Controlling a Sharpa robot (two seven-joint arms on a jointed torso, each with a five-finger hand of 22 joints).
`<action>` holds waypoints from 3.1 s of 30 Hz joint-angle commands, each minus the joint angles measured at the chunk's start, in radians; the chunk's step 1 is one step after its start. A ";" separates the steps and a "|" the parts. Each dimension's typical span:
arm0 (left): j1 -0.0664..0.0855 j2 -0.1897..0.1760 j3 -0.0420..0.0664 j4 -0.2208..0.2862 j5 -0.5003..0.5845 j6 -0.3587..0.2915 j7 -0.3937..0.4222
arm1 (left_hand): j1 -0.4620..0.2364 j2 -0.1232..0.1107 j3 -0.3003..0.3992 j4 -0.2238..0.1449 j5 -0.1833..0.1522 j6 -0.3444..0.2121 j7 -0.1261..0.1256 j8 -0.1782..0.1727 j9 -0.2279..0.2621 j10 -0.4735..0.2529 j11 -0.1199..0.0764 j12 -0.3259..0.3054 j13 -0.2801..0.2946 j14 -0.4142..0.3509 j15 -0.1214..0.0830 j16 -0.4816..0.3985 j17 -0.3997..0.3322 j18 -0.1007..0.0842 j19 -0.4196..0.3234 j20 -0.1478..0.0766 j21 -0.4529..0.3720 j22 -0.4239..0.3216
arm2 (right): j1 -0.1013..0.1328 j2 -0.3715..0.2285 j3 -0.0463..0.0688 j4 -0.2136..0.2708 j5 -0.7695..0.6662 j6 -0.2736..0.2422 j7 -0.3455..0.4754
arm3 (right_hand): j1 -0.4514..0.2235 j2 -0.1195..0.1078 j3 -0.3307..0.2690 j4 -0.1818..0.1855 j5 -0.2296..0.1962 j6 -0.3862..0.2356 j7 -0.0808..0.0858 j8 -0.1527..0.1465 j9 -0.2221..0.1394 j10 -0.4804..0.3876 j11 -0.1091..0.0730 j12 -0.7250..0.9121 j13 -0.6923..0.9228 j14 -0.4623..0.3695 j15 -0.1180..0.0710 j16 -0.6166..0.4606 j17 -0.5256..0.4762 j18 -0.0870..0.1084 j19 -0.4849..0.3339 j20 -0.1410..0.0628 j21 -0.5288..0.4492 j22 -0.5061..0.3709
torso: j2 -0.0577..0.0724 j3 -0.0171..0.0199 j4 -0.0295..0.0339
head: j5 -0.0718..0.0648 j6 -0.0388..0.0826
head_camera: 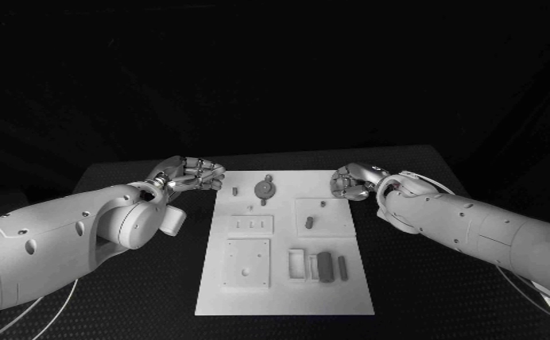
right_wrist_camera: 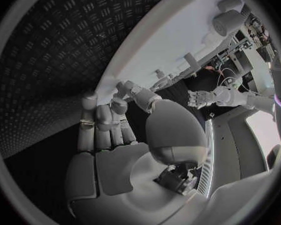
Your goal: Assemble the parts on the task board
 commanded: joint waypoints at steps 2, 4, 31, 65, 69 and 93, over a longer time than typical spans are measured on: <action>0.001 0.000 0.001 0.002 -0.003 0.014 0.009 | 0.004 0.002 -0.003 0.000 0.001 0.002 0.003 -0.002 -0.001 0.000 0.004 -0.004 0.001 -0.001 0.001 -0.005 0.002 0.004 0.000 0.002 0.003 0.002 | -0.002 0.002 0.000 0.001 -0.010 0.017 0.010 | -0.002 0.009 -0.001 -0.008 0.002 0.197 -0.010 0.005 0.002 -0.018 -0.025 0.004 -0.001 0.001 -0.009 0.000 0.001 0.013 -0.002 -0.002 0.007 0.016 | 0.000 0.0000 0.0003 | -0.002 -0.002; 0.001 0.000 0.001 0.003 -0.003 0.015 0.009 | 0.004 0.002 -0.004 0.000 0.001 0.002 0.003 -0.002 -0.002 0.000 0.004 -0.004 0.001 -0.002 0.001 -0.005 0.002 0.004 0.000 0.002 0.003 0.002 | -0.002 0.002 0.000 0.001 -0.010 0.015 0.012 | -0.004 0.010 -0.001 -0.009 0.002 0.198 -0.011 0.006 0.003 -0.018 -0.026 0.004 -0.001 0.002 -0.010 0.000 0.002 0.013 -0.002 -0.001 0.007 0.016 | 0.000 -0.0002 0.0005 | -0.003 -0.003; 0.001 0.002 0.001 0.002 -0.021 0.010 -0.002 | 0.007 0.016 0.000 0.000 0.001 0.026 -0.003 0.009 0.002 0.017 -0.003 0.000 0.009 0.013 -0.001 -0.002 0.014 0.005 0.002 0.000 0.004 0.008 | -0.003 0.007 0.000 -0.004 0.019 -0.036 -0.010 | -0.024 0.033 0.007 -0.023 0.002 0.260 -0.041 0.045 0.048 0.018 -0.054 0.021 0.001 0.032 -0.030 0.006 0.017 0.013 0.018 -0.011 0.016 0.015 | 0.000 0.0001 0.0002 | -0.003 -0.005; 0.010 0.098 0.006 -0.025 -0.184 0.012 -0.227 | -0.124 -0.018 -0.016 0.002 0.000 0.122 -0.037 0.021 -0.005 0.115 -0.045 0.018 0.060 0.098 -0.034 0.020 0.092 0.007 0.060 -0.033 0.035 0.062 | 0.083 0.002 0.012 0.323 -0.098 -0.037 -0.186 | -0.029 0.035 0.012 -0.041 0.002 0.279 -0.051 0.057 0.069 0.039 -0.064 0.035 0.010 0.057 -0.041 0.007 0.039 0.013 0.030 -0.019 0.021 0.015 | -0.032 -0.0068 -0.0242 | 0.043 0.015; 0.009 0.122 0.005 -0.031 -0.169 0.014 -0.240 | -0.126 -0.018 -0.014 0.003 0.000 0.120 -0.036 0.019 -0.006 0.112 -0.044 0.015 0.061 0.099 -0.035 0.019 0.095 0.007 0.060 -0.033 0.035 0.063 | 0.083 0.018 0.012 0.376 -0.137 -0.022 -0.202 | -0.029 0.035 0.012 -0.041 0.002 0.279 -0.051 0.057 0.070 0.040 -0.064 0.035 0.011 0.057 -0.041 0.007 0.038 0.013 0.031 -0.019 0.022 0.015 | -0.039 -0.0085 -0.0289 | 0.056 0.013; 0.007 0.151 0.004 -0.014 -0.178 0.073 -0.280 | -0.188 0.000 -0.002 0.002 0.000 0.201 -0.072 0.050 0.011 0.187 -0.079 0.038 0.100 0.152 -0.059 0.033 0.150 0.006 0.084 -0.052 0.048 0.094 | 0.083 0.076 0.011 0.469 -0.221 -0.014 -0.222 | -0.029 0.035 0.014 -0.043 0.002 0.278 -0.051 0.056 0.072 0.041 -0.065 0.035 0.010 0.058 -0.043 0.006 0.036 0.013 0.032 -0.020 0.022 0.015 | -0.041 -0.0102 -0.0298 | 0.056 0.006</action>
